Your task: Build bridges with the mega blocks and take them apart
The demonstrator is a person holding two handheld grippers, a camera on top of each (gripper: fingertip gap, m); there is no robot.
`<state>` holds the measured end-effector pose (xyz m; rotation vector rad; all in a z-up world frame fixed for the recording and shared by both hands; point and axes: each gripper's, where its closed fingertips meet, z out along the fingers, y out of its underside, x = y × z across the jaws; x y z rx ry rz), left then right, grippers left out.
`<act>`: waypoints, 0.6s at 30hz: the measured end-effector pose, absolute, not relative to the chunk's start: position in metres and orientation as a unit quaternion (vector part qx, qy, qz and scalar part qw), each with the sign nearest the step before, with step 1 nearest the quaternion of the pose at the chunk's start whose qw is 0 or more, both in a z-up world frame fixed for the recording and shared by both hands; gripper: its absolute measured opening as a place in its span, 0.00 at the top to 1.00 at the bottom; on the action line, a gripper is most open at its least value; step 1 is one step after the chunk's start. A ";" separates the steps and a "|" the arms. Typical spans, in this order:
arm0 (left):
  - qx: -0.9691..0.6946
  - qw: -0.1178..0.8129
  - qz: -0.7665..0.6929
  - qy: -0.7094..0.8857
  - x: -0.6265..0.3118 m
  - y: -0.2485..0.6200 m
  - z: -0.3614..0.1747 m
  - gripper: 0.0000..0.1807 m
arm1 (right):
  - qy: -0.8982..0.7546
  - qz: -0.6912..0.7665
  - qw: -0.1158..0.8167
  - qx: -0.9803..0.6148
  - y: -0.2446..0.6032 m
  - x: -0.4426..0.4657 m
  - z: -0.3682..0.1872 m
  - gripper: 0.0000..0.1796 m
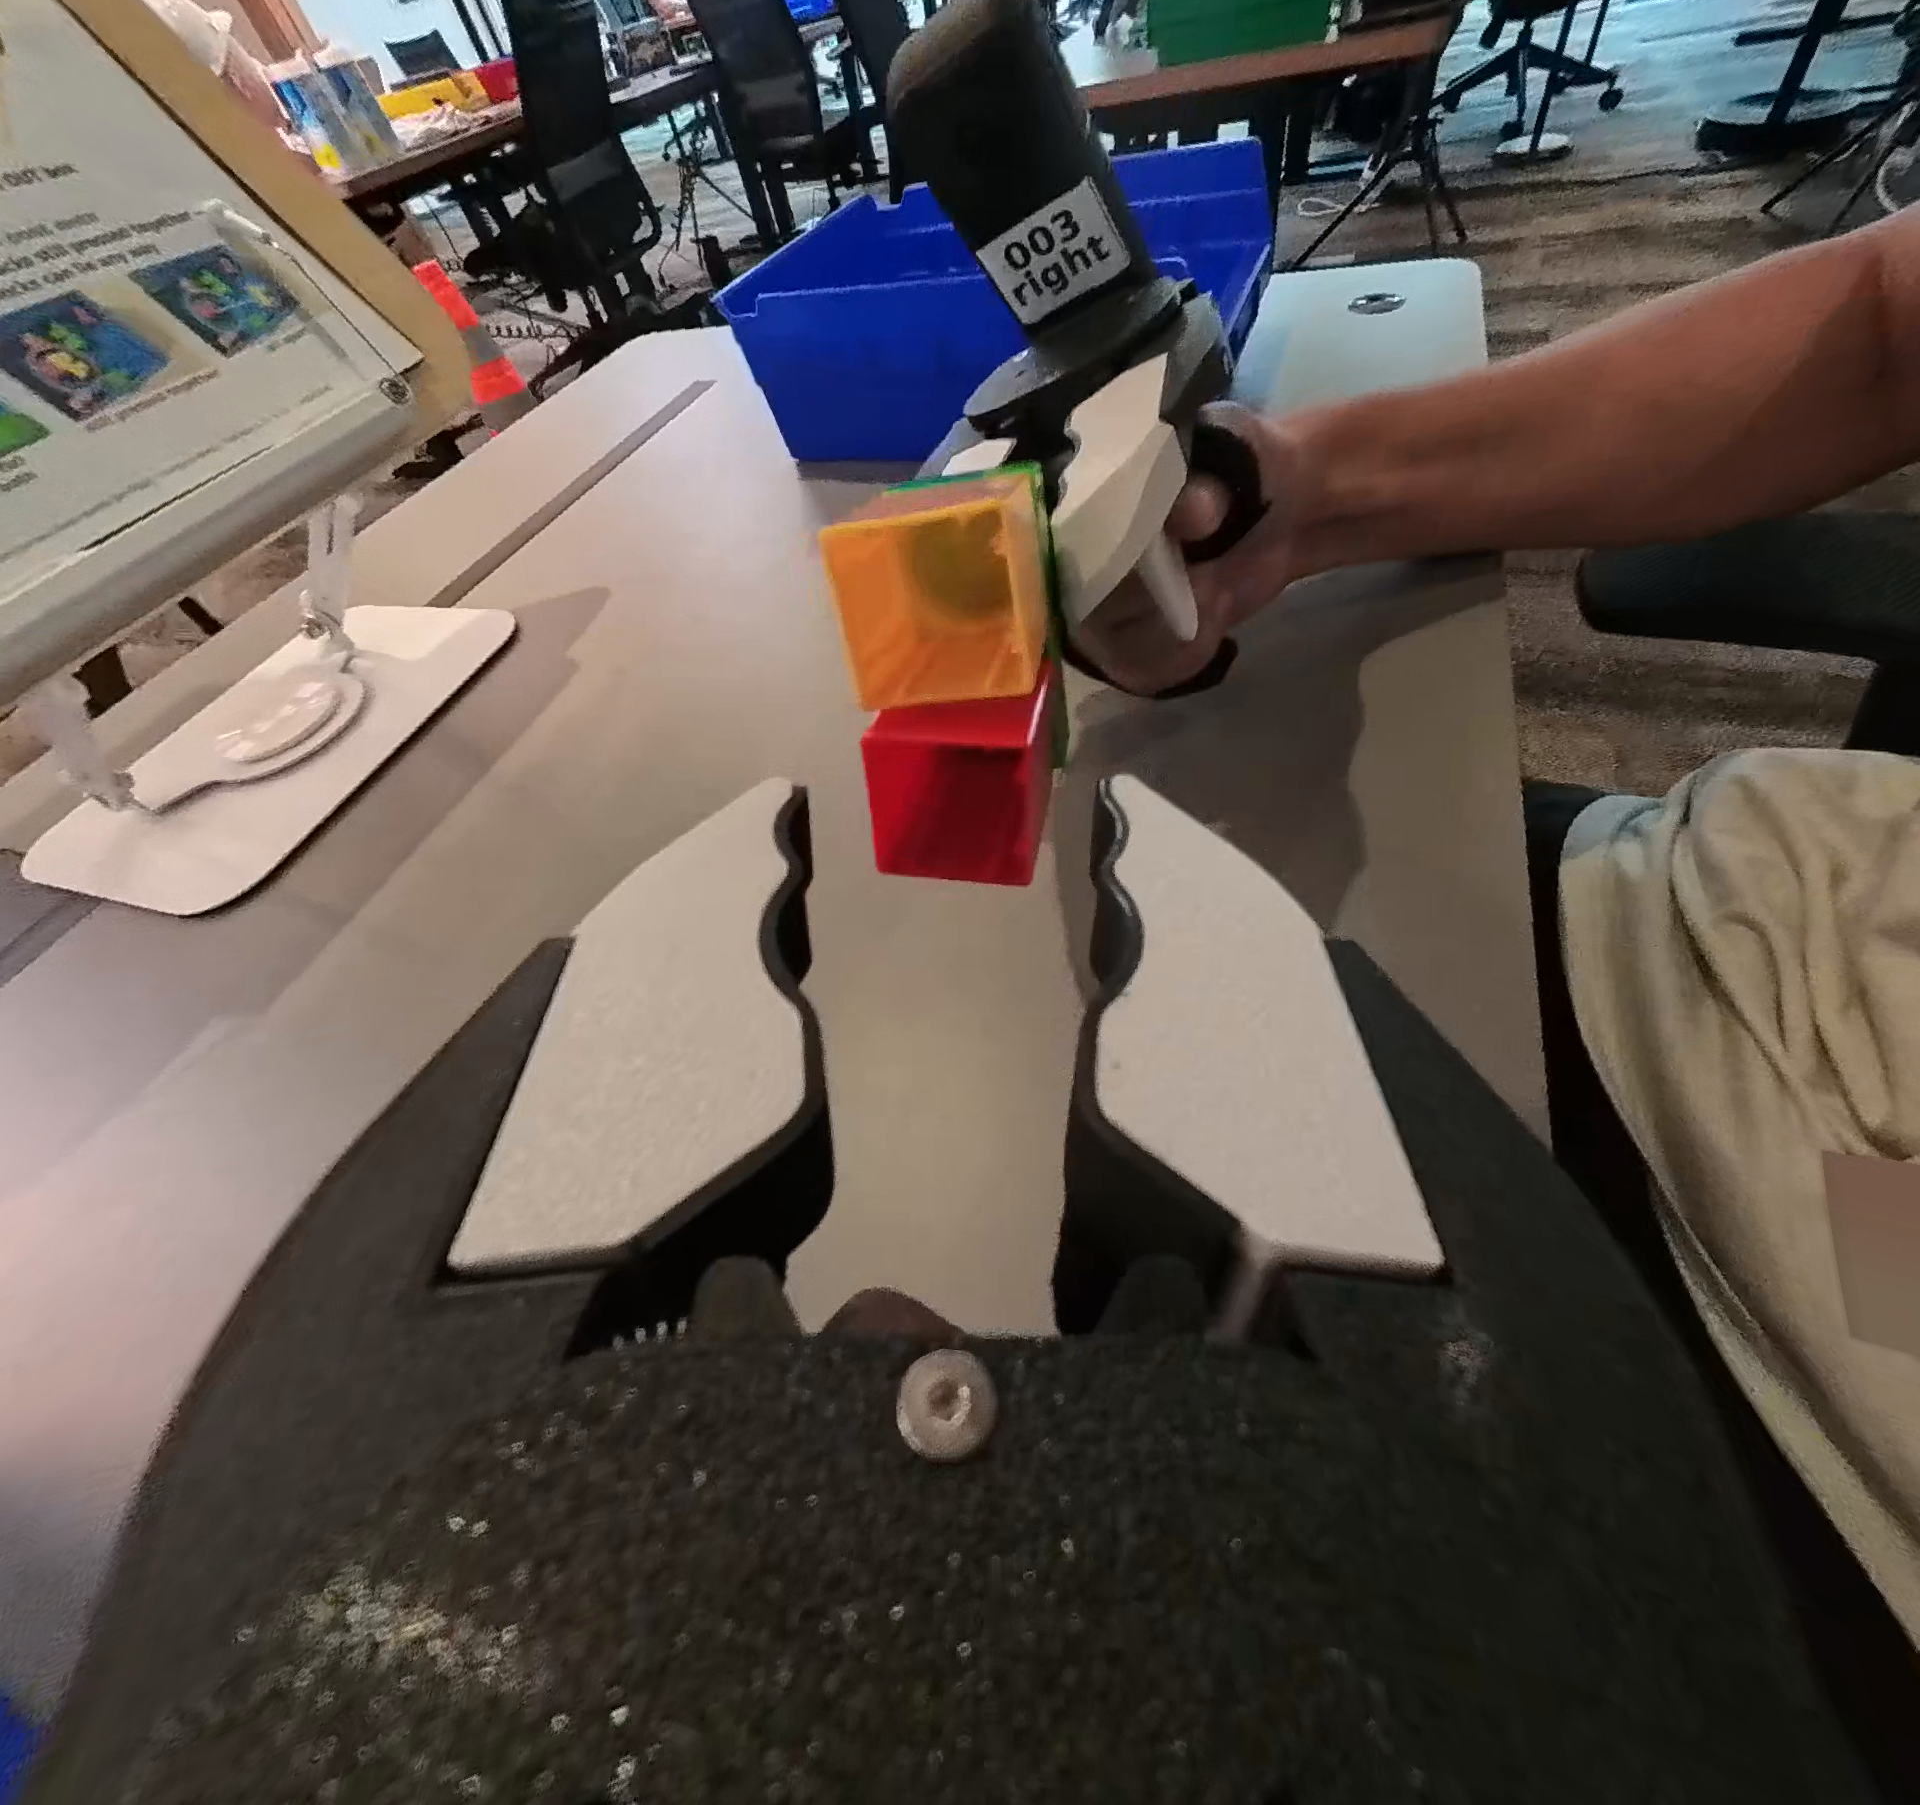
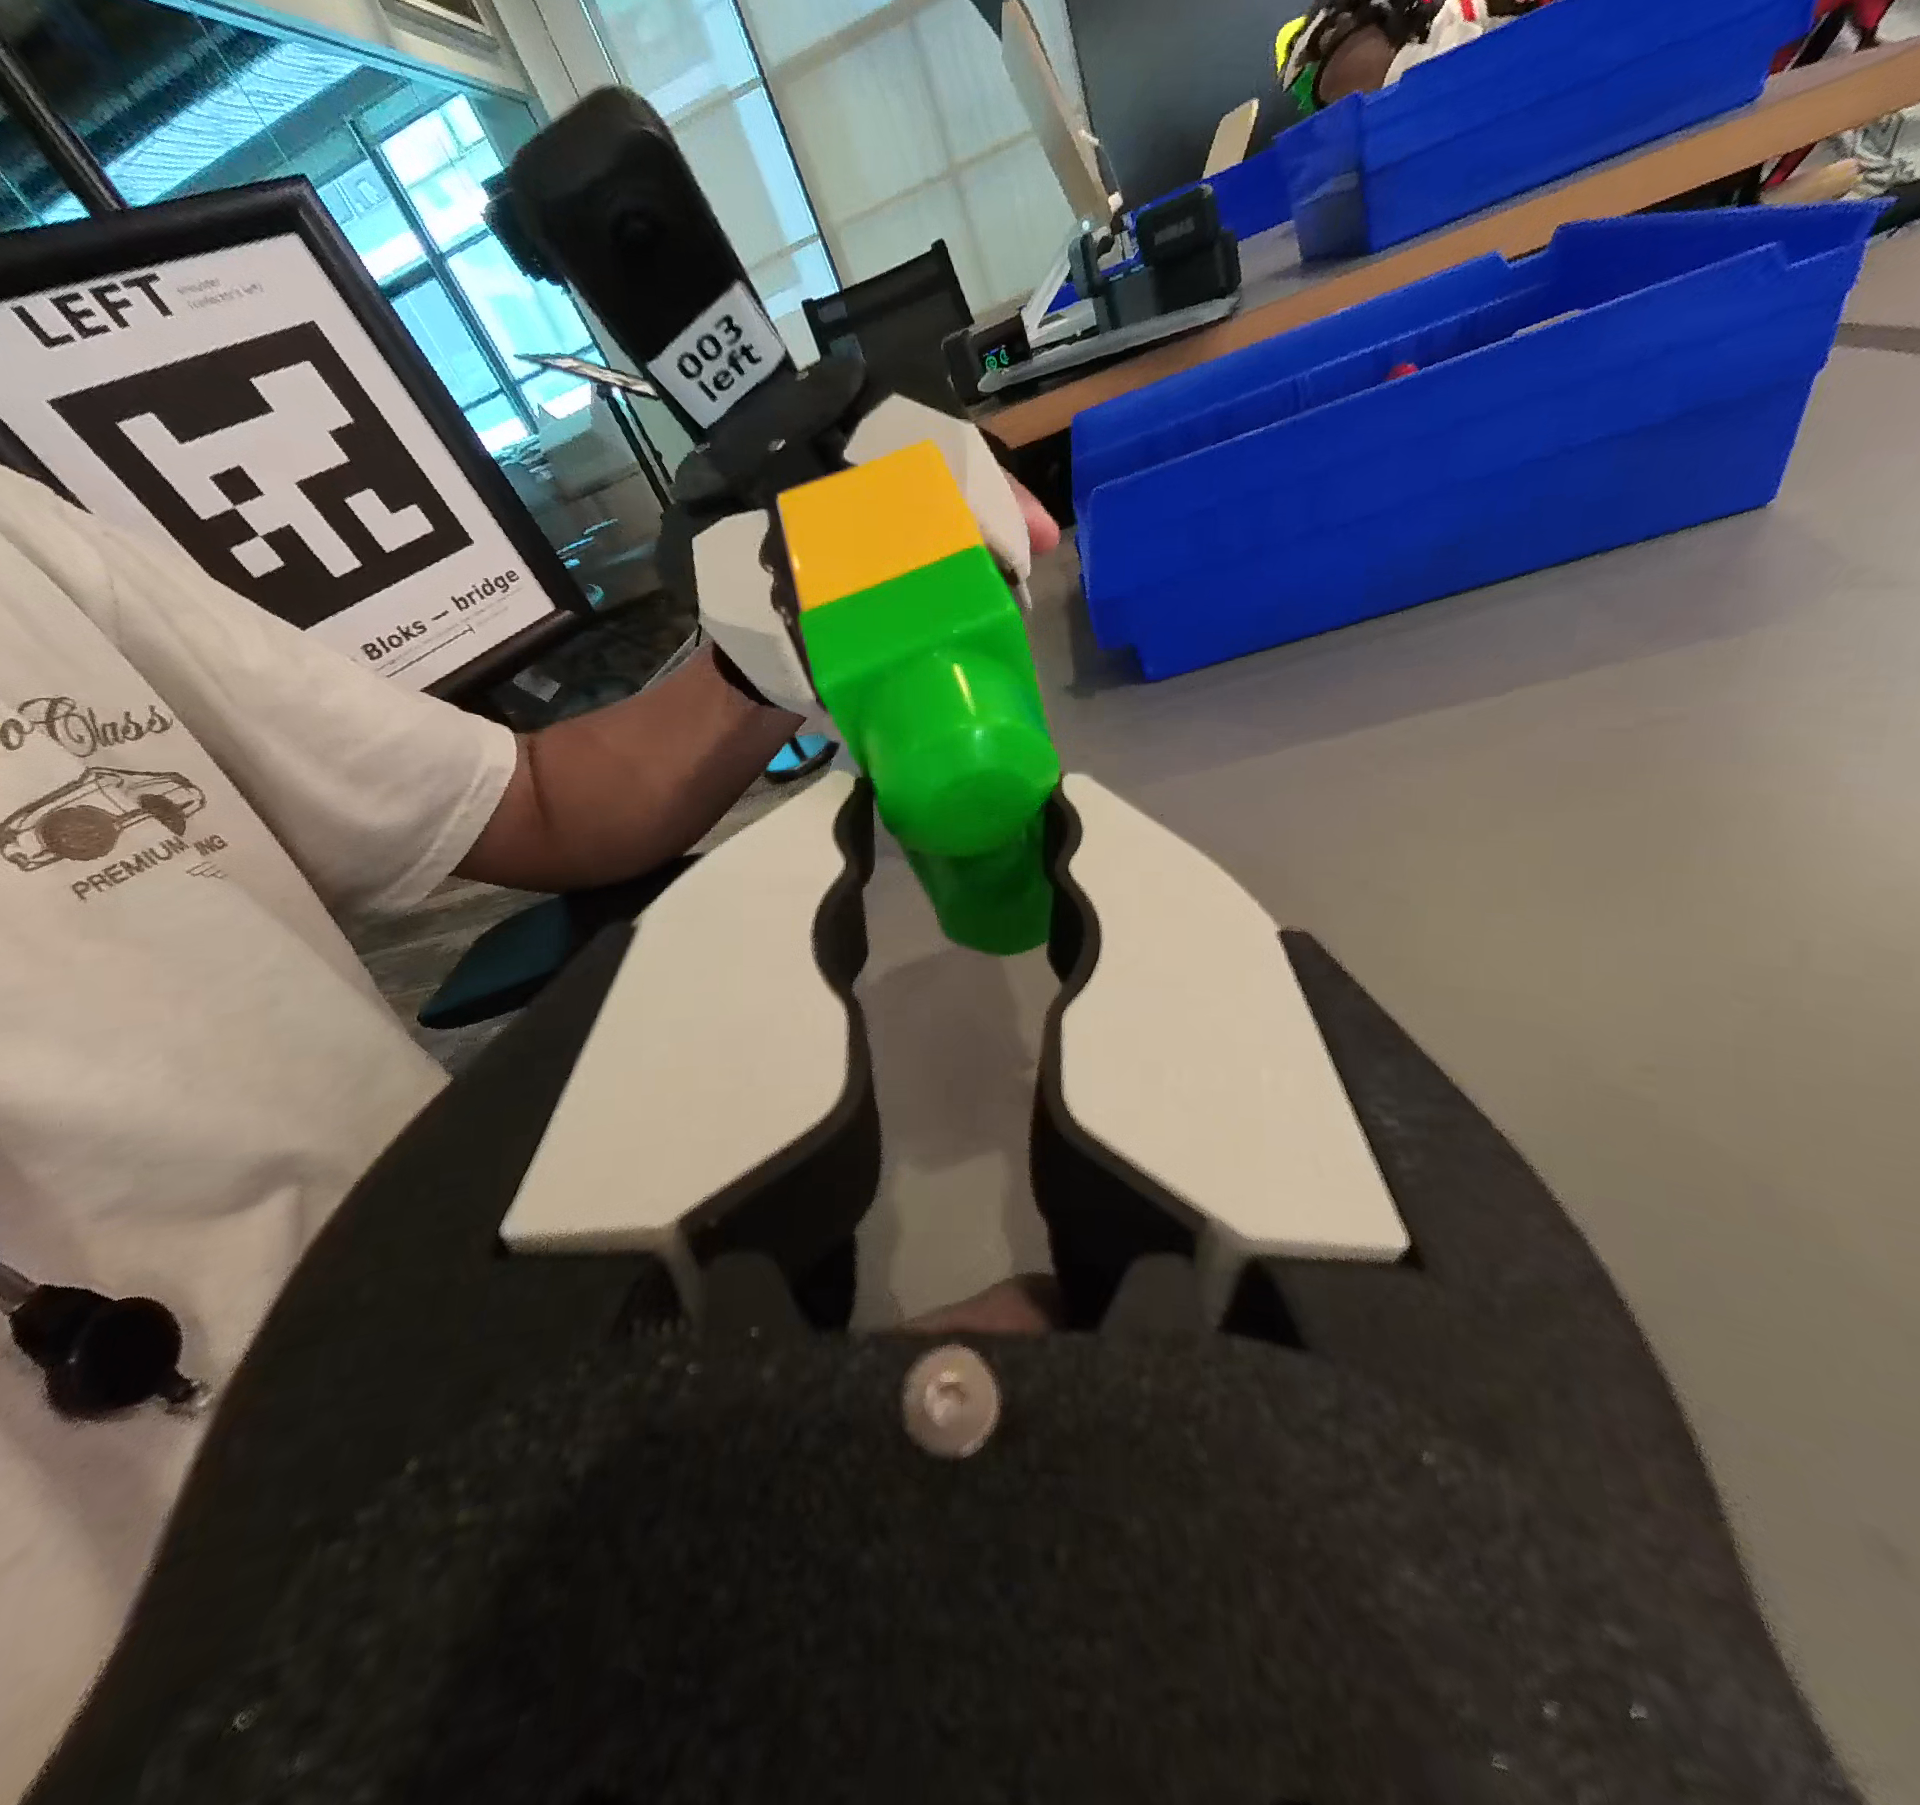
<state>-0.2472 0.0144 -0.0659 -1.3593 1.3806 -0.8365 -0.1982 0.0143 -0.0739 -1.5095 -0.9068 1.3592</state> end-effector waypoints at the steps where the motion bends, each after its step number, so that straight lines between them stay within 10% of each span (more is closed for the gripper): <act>1: -0.561 0.488 -0.347 0.571 -0.247 0.014 -0.068 0.72 | -0.368 0.546 0.440 -0.610 0.014 -0.200 -0.075 0.83; 18: -0.575 0.434 -0.392 0.572 -0.237 0.008 -0.092 0.82 | -0.400 0.512 0.461 -0.605 0.005 -0.203 -0.077 0.83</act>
